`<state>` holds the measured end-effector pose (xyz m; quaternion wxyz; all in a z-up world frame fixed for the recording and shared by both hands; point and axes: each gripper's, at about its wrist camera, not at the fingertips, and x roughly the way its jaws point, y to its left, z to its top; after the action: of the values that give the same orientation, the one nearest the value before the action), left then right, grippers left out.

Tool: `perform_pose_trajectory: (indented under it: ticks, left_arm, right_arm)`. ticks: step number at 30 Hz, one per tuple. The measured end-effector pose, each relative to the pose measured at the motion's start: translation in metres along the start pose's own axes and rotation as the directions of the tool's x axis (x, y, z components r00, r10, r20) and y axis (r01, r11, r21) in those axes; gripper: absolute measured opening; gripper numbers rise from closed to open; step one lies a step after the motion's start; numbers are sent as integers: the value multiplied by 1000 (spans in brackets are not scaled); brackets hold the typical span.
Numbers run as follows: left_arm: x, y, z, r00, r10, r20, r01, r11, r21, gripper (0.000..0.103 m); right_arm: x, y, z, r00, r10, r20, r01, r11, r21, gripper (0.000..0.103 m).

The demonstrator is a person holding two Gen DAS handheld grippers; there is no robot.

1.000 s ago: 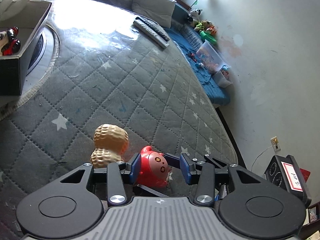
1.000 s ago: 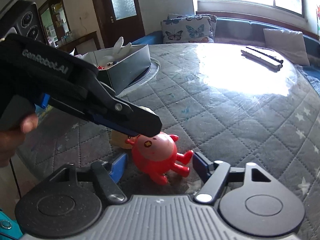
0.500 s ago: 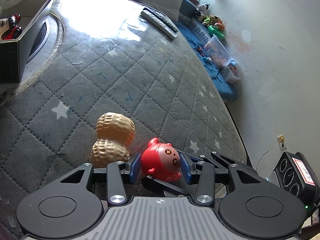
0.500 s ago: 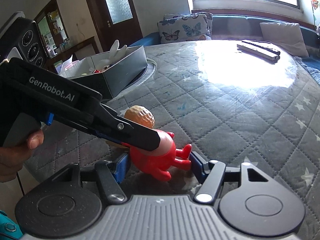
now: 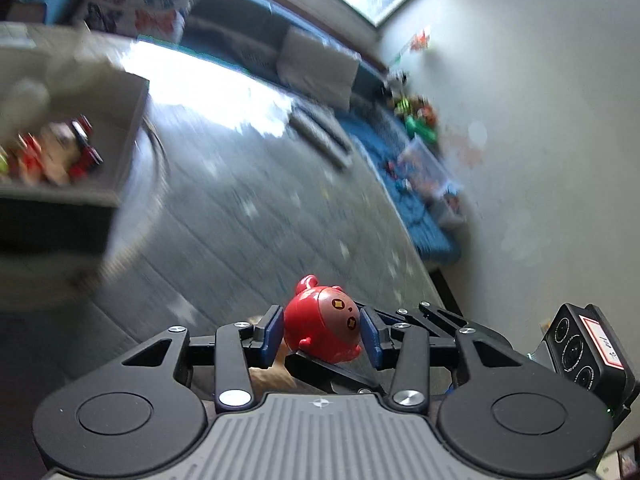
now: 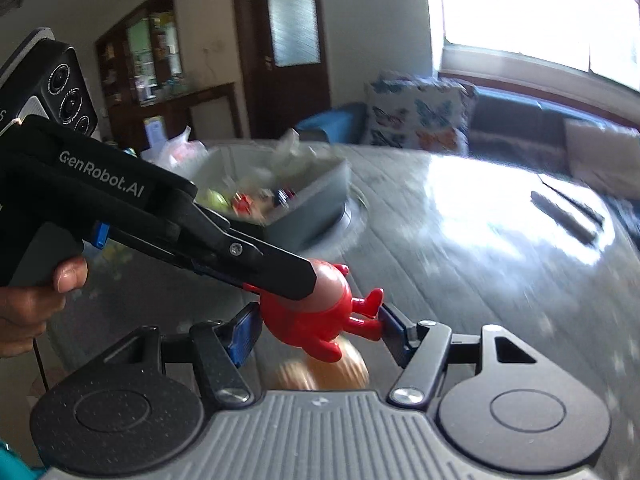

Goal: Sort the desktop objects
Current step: 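Lift the red figure with the left tool over the shoebox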

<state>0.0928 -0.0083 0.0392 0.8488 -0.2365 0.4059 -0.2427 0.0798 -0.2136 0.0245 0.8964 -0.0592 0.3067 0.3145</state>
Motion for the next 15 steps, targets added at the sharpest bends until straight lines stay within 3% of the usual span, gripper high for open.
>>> perform_pose_trajectory:
  ticks: [8, 15]
  left_arm:
    - [-44, 48, 49, 989, 80, 128, -76, 996, -38, 45]
    - [-48, 112, 82, 985, 117, 129, -100, 986, -130, 44]
  right_arm:
    - [61, 33, 66, 996, 84, 37, -81, 994, -77, 65]
    - [128, 46, 99, 992, 128, -10, -129, 989, -69, 65]
